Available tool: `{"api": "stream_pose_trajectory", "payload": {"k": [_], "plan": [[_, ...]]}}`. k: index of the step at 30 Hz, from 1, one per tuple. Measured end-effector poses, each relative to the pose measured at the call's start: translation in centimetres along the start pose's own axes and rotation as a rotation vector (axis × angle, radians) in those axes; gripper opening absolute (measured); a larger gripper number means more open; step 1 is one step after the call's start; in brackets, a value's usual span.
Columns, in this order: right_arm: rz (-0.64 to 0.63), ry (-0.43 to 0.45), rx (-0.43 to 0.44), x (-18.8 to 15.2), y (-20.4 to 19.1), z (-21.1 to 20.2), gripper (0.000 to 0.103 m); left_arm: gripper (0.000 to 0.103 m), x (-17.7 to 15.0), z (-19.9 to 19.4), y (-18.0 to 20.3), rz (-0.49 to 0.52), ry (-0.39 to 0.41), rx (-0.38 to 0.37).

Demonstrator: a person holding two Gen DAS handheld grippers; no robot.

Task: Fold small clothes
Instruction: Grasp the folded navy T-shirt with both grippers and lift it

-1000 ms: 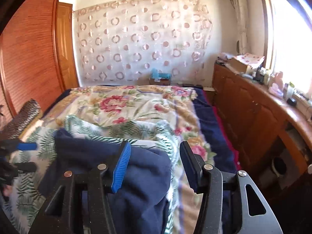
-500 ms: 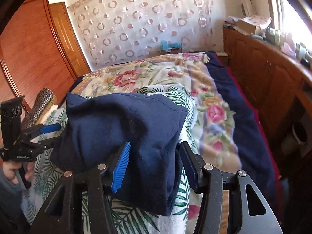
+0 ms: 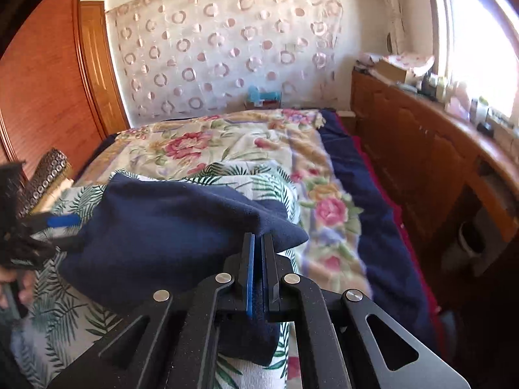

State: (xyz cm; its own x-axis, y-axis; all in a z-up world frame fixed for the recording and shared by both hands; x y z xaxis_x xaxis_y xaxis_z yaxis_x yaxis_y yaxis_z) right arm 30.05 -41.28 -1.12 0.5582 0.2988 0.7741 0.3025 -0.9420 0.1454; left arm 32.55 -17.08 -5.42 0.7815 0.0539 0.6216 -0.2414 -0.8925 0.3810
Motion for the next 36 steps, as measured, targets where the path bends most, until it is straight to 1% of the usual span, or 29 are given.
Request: {"api": "stream_pose_trajectory", "payload": {"k": [1,2,3,4,5,6,8,9,11,13,14,15,18,19,20,21,22,23,24,25,26,27,30,33,34,35,36], "plan": [[-0.008,0.009,-0.028,0.5,-0.1,-0.4,0.012,0.081,0.2,-0.2,0.0,-0.001,0.008,-0.006],[-0.013,0.028,-0.04,1.0,-0.4,-0.8,0.022,0.081,0.6,-0.4,0.2,0.002,0.017,-0.011],[-0.018,0.059,-0.029,1.4,-0.5,-1.2,0.03,0.081,0.8,-0.3,0.3,0.007,0.019,-0.013],[-0.022,0.091,-0.011,1.8,-0.8,-1.6,0.034,0.081,1.1,-0.2,0.5,0.012,0.019,-0.012],[-0.03,0.11,0.003,2.1,-1.2,-1.7,0.042,0.081,1.3,0.1,0.7,0.017,0.018,-0.009],[-0.043,0.121,0.025,2.4,-1.7,-1.6,0.045,0.081,1.4,0.5,0.8,0.02,0.014,-0.008],[-0.079,0.111,0.081,2.4,-2.6,-0.9,0.045,0.081,1.5,1.3,0.8,0.024,0.001,0.004],[-0.099,0.083,0.097,2.3,-3.2,-0.1,0.045,0.081,1.5,1.7,0.8,0.024,-0.006,0.012],[-0.124,0.005,0.095,1.4,-3.3,2.3,0.045,0.081,1.2,2.4,0.5,0.021,-0.027,0.031],[-0.126,-0.064,0.109,-0.2,-2.6,4.1,0.045,0.081,0.8,2.8,0.2,0.02,-0.039,0.04],[-0.127,-0.073,0.111,-0.8,-2.5,4.7,0.045,0.081,0.7,2.9,0.0,0.019,-0.043,0.043],[-0.12,-0.046,0.103,-1.0,-2.3,4.4,0.045,0.081,0.5,3.1,-0.1,0.018,-0.049,0.044],[-0.113,-0.054,0.106,-0.5,-1.6,4.2,0.045,0.081,0.2,3.8,-0.3,0.007,-0.077,0.038],[-0.117,-0.055,0.101,-0.4,-1.6,4.2,0.045,0.081,0.1,3.9,-0.3,0.003,-0.085,0.03],[-0.127,-0.058,0.091,-0.1,-2.5,4.7,0.046,0.081,0.1,4.2,-0.4,-0.006,-0.099,0.017],[-0.14,-0.062,0.078,0.2,-3.0,4.6,0.05,0.079,0.1,4.3,-0.6,-0.015,-0.11,0.009],[-0.143,-0.066,0.058,0.4,-3.6,4.7,0.054,0.074,0.1,4.5,-0.7,-0.026,-0.12,-0.005],[-0.137,-0.057,0.032,0.4,-3.7,4.5,0.063,0.068,0.1,4.7,-0.8,-0.04,-0.136,-0.025],[-0.132,-0.043,0.011,0.3,-3.7,4.1,0.075,0.066,0.0,4.9,-0.9,-0.05,-0.148,-0.038],[-0.122,-0.036,-0.007,0.2,-3.4,3.9,0.081,0.062,0.0,5.2,-0.9,-0.06,-0.161,-0.058],[-0.109,-0.044,-0.018,0.0,-3.3,4.3,0.09,0.062,0.0,5.3,-0.8,-0.059,-0.16,-0.06],[-0.091,-0.057,-0.013,-0.3,-2.9,4.5,0.094,0.062,0.0,5.4,-0.7,-0.056,-0.154,-0.062],[-0.013,-0.096,0.067,-1.0,-2.2,5.9,0.095,0.062,0.0,5.5,-0.5,-0.061,-0.154,-0.069],[0.058,-0.119,0.139,-1.0,-1.5,6.6,0.095,0.062,0.0,5.4,-0.4,-0.058,-0.155,-0.068],[0.074,-0.126,0.162,-0.8,-1.2,6.6,0.095,0.06,0.1,5.5,-0.3,-0.055,-0.154,-0.066],[0.084,-0.129,0.178,-0.8,-1.1,6.7,0.095,0.051,0.0,5.4,-0.2,-0.054,-0.152,-0.068],[0.086,-0.128,0.188,-0.4,-0.8,6.7,0.092,0.046,0.0,5.4,-0.2,-0.06,-0.154,-0.08]]}}
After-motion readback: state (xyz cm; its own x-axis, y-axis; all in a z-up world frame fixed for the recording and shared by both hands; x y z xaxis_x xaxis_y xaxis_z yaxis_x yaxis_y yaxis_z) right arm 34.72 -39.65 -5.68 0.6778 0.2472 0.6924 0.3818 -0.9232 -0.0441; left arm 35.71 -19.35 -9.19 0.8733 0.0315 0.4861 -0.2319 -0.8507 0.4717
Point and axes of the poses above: each gripper's, at about its wrist camera, not at the fingertips, and z roughly the way its jaws point, y to its right, x to its top, the point moved 2 cm from there along z, roughly the way its jaws point, and after that the axes turned 14 degrees about -z, right-handed, at the moved point
